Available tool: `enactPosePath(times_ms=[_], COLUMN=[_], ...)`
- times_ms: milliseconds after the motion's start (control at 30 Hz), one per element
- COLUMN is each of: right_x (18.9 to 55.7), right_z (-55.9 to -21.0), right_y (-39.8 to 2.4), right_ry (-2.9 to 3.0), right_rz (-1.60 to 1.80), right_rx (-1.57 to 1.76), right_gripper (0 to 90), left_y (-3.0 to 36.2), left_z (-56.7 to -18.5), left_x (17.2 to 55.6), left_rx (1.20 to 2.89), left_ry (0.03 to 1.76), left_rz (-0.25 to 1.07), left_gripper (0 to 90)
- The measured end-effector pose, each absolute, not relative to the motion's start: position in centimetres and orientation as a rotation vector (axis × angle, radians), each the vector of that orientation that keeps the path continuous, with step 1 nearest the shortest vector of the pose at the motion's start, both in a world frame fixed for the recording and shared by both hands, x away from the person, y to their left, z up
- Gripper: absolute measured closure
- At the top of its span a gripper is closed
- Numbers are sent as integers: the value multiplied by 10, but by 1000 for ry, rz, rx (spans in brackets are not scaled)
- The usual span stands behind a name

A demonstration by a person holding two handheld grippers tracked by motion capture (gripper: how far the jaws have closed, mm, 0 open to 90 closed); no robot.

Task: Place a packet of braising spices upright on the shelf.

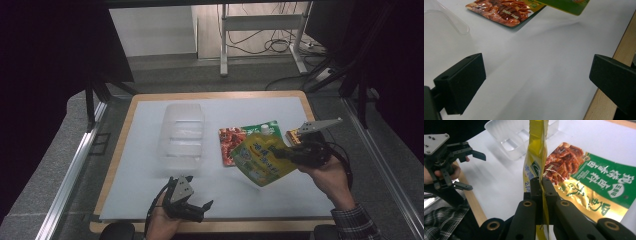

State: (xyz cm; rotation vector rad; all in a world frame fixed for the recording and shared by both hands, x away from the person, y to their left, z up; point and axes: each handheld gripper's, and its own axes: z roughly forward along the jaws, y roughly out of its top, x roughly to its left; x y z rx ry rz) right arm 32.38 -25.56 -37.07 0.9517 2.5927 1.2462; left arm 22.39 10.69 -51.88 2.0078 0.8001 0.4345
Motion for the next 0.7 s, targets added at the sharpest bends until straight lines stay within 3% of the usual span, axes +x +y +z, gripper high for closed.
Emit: enactPosePath(times_ms=[700], right_x=[356], right_z=[-356], right_y=[-235], right_ry=[2558], right_rz=[1256], right_rx=[827], right_gripper=[891], left_y=[116], left_z=[-514], left_x=[220], left_rx=[2008], left_ry=[792], left_rz=[369], left_gripper=[26])
